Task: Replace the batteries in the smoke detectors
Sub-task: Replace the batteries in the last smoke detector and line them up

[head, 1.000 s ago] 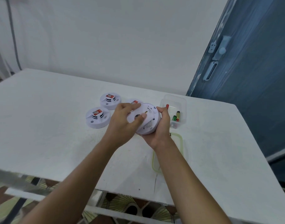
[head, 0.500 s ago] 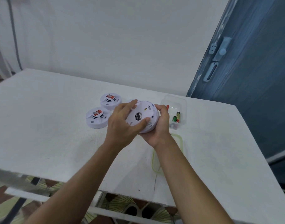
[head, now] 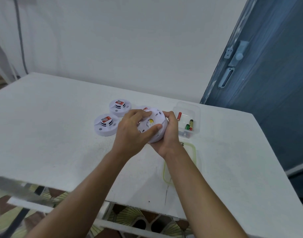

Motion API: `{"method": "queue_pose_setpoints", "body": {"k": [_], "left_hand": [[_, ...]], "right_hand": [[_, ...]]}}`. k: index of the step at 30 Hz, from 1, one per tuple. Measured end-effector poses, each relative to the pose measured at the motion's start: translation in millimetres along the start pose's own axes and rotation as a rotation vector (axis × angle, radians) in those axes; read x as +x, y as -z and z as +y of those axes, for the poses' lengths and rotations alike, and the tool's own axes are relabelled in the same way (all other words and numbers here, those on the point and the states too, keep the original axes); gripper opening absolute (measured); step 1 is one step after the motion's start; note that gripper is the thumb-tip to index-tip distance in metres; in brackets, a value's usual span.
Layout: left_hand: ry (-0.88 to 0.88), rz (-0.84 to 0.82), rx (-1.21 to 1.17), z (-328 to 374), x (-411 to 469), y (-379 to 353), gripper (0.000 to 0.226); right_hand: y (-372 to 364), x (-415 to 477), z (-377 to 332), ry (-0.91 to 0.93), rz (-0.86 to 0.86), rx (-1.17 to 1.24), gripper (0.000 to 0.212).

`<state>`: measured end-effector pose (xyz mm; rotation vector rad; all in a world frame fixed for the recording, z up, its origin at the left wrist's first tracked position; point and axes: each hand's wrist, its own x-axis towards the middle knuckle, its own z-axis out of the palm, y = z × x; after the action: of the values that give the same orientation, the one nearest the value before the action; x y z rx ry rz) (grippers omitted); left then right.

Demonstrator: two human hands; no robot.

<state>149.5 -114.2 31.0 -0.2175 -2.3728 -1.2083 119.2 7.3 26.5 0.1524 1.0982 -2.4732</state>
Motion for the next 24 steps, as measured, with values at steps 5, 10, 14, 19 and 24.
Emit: {"method": "queue_pose_setpoints", "body": {"k": [5,10,14,19,24], "left_hand": [[-0.008,0.020,0.008,1.1,1.5,7.2,0.052],[0.002,0.032,-0.014,2.2,1.1,9.7,0.056],[-0.044,-0.028,-0.011,3.1,-0.9,10.7,0.058],[-0.104,-0.057,0.004,5.9,-3.2,8.9,0.061],[-0.028,-0.020,-0.020,5.7,-1.4,7.1,0.057]], "right_hand": [[0.7,0.8,1.4,-0.010,0.002,-0.026,0.049],[-2.2,-0.8,-0.1,-0.008,-0.007,-0.017,0.049],[-2.9,-2.2,-3.2,0.007,-0.003,-0.017,0.047],[-4.3,-3.3,-2.6,0.009,0.004,-0.011,0.044],[-5.9,-4.2,-2.1,0.003,-0.002,-0.013,0.044]]}}
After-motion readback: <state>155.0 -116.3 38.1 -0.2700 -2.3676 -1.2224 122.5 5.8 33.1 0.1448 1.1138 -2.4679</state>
